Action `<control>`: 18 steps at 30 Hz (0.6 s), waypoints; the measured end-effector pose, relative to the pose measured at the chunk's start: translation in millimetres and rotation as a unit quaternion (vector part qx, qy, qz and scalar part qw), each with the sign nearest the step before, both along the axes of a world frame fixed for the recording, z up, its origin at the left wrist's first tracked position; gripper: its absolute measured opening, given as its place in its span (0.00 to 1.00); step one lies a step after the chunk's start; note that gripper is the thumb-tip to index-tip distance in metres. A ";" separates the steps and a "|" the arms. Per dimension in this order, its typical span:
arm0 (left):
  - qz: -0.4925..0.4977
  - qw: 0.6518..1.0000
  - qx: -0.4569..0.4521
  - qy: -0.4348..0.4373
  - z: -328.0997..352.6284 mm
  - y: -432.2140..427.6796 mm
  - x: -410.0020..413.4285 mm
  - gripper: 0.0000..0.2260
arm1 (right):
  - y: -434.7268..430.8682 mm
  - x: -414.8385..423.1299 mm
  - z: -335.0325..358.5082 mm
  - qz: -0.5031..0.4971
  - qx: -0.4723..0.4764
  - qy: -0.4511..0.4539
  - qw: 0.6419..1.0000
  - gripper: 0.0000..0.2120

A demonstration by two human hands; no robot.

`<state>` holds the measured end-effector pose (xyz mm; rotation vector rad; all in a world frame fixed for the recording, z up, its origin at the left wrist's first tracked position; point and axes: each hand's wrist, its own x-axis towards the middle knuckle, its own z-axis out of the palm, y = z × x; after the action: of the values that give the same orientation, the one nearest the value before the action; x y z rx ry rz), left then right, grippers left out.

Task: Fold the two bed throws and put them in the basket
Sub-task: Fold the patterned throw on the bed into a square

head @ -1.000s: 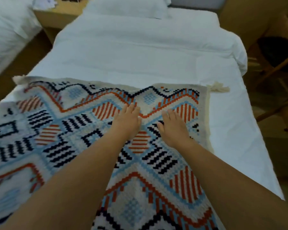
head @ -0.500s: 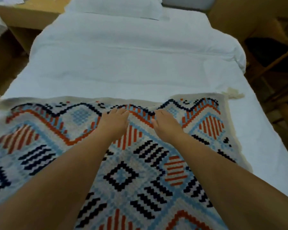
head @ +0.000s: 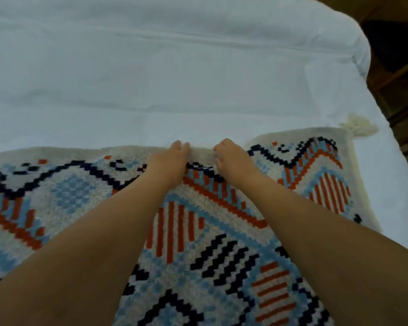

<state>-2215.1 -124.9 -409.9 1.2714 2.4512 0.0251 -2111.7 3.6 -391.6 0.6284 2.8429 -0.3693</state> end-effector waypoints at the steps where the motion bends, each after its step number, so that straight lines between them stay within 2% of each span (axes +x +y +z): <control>1: 0.014 1.000 -0.003 -0.012 -4.4 3.7 -4.6 0.30 | 3.5 -6.9 -4.6 -0.007 -0.003 -0.010 1.000 0.11; 3: 0.035 0.999 0.006 -0.020 -11.0 7.5 -14.1 0.24 | 9.0 -19.0 -13.5 -0.004 -0.002 -0.054 0.999 0.07; 4: 0.031 0.999 0.011 -0.011 -12.9 8.2 -18.4 0.16 | 10.7 -25.2 -16.9 0.007 0.006 -0.087 0.996 0.04; 5: 0.030 0.999 0.018 0.002 -13.0 8.1 -22.3 0.07 | 12.5 -31.4 -20.2 0.018 0.018 -0.106 0.994 0.05; 6: 0.035 0.999 0.039 0.014 -13.2 8.1 -27.0 0.03 | 14.2 -37.4 -21.8 0.021 0.033 -0.107 0.994 0.07; 9: 0.094 0.985 0.141 0.039 -7.5 11.7 -44.6 0.05 | 18.3 -57.0 -21.4 -0.038 0.037 0.035 0.998 0.12; 11: 0.135 0.973 0.183 0.047 -6.0 15.9 -54.1 0.06 | 16.4 -66.2 -23.0 -0.093 0.014 0.122 0.988 0.14; 13: 0.142 0.980 0.138 0.028 -11.9 15.1 -51.1 0.10 | 8.4 -64.6 -34.4 -0.108 -0.028 0.100 0.989 0.09; 14: 0.126 0.987 0.094 0.019 -18.8 13.0 -44.9 0.12 | 2.2 -58.4 -44.6 -0.099 -0.046 0.066 0.992 0.12; 16: 0.080 0.996 0.031 0.010 -34.9 4.7 -31.3 0.19 | -11.5 -42.4 -61.6 -0.058 -0.048 -0.016 0.997 0.26; 18: 0.059 0.998 0.033 0.000 -43.0 -3.9 -24.0 0.24 | -18.7 -31.8 -70.4 -0.048 -0.040 -0.028 0.998 0.30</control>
<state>-2239.1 -128.8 -452.9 1.1523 2.5413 0.1371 -2143.5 -15.1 -462.1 0.7481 2.7361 -0.4712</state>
